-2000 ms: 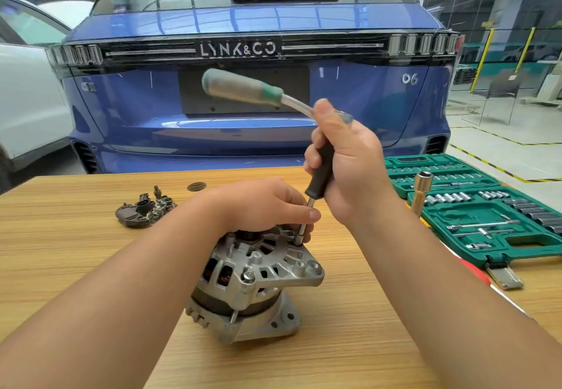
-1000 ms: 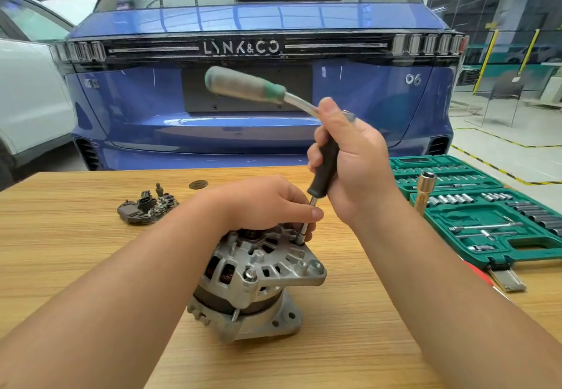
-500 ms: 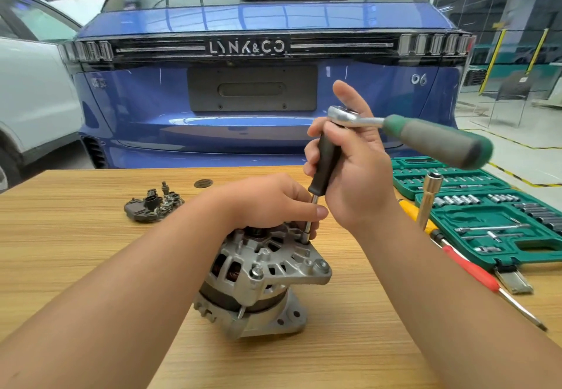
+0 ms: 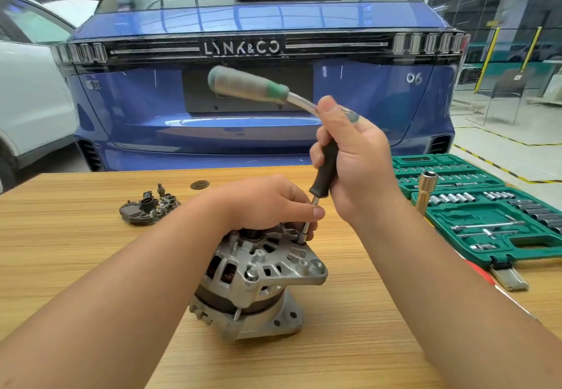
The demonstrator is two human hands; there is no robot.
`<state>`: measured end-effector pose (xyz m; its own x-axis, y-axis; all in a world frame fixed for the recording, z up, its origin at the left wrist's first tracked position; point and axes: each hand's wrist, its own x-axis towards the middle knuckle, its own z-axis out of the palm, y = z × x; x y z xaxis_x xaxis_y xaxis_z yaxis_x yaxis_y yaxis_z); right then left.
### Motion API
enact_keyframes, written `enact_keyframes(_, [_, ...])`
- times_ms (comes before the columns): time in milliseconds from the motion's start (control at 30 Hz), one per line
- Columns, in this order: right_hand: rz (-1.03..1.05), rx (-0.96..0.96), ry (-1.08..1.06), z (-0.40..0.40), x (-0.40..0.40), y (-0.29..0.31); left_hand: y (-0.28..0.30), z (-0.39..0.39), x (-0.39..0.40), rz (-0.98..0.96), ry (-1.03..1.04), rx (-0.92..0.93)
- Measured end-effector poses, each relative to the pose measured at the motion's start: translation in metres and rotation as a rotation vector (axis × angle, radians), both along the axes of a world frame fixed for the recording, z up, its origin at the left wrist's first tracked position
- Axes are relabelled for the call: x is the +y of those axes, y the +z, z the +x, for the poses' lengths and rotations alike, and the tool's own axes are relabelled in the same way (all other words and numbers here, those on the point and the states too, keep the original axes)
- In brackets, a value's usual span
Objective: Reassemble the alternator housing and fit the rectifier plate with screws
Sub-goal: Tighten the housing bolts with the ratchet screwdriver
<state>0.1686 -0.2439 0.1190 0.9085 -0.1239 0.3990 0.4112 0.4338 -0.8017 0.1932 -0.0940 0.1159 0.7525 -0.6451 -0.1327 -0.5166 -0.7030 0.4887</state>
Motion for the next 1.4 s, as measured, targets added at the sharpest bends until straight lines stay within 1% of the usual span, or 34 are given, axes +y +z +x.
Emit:
enact_keyframes(33, [0.007, 0.036, -0.036, 0.001, -0.002, 0.001, 0.000, 0.000, 0.000, 0.007, -0.003, -0.007])
enact_keyframes(67, [0.027, 0.083, -0.014, 0.002, -0.004, 0.002, 0.000, 0.001, -0.001, 0.007, -0.003, -0.010])
enact_keyframes(133, [0.107, 0.129, 0.176, 0.002, -0.008, 0.001, -0.001, 0.001, -0.001, -0.004, 0.007, 0.000])
enact_keyframes(200, [0.196, 0.083, 0.292, 0.001, -0.008, 0.001, -0.001, 0.001, 0.000, -0.009, 0.010, 0.002])
enact_keyframes(233, [0.182, 0.023, 0.284, 0.001, -0.007, -0.001, -0.001, 0.001, 0.000, -0.008, 0.006, 0.000])
enact_keyframes(333, [-0.014, -0.177, 0.076, 0.000, 0.002, -0.005, 0.000, 0.001, 0.001, 0.001, -0.001, -0.015])
enact_keyframes(400, [-0.076, -0.251, 0.010, 0.000, 0.004, -0.007, 0.000, 0.000, 0.001, 0.003, -0.002, -0.012])
enact_keyframes(467, [-0.032, -0.256, 0.101, 0.001, 0.000, -0.009, 0.000, 0.000, 0.001, -0.005, 0.005, -0.002])
enact_keyframes(600, [0.083, -0.276, 0.409, 0.003, -0.009, -0.012, -0.001, 0.001, 0.002, -0.011, 0.016, -0.009])
enact_keyframes(867, [0.168, -0.172, 0.595, 0.007, -0.014, -0.013, -0.001, 0.002, 0.003, -0.027, 0.002, 0.008])
enact_keyframes(900, [0.169, -0.162, 0.593, 0.007, -0.014, -0.013, -0.002, 0.002, 0.003, -0.029, 0.001, 0.008])
enact_keyframes(967, [0.159, -0.124, 0.514, 0.005, -0.011, -0.010, -0.002, 0.003, 0.003, -0.026, 0.001, 0.000])
enact_keyframes(1033, [0.154, -0.063, 0.361, 0.002, -0.005, -0.007, -0.002, 0.003, 0.002, -0.021, 0.002, -0.011])
enact_keyframes(1133, [0.091, 0.048, 0.065, 0.002, 0.001, -0.002, -0.002, 0.003, 0.000, 0.001, -0.002, -0.022])
enact_keyframes(1167, [0.077, 0.086, 0.028, 0.002, -0.001, -0.001, -0.001, 0.003, 0.000, 0.003, -0.008, -0.017])
enact_keyframes(1200, [0.071, 0.114, 0.039, 0.002, -0.002, 0.001, -0.001, 0.003, 0.000, -0.001, -0.011, -0.008])
enact_keyframes(1300, [0.125, 0.125, 0.190, 0.001, -0.004, 0.000, -0.002, 0.004, 0.001, -0.019, -0.010, 0.004])
enact_keyframes(1333, [0.144, 0.097, 0.201, 0.000, -0.003, -0.002, -0.002, 0.004, 0.002, -0.022, -0.012, 0.001])
enact_keyframes(1400, [0.131, -0.007, 0.157, -0.001, 0.002, -0.006, -0.003, 0.004, 0.002, -0.030, -0.016, 0.000])
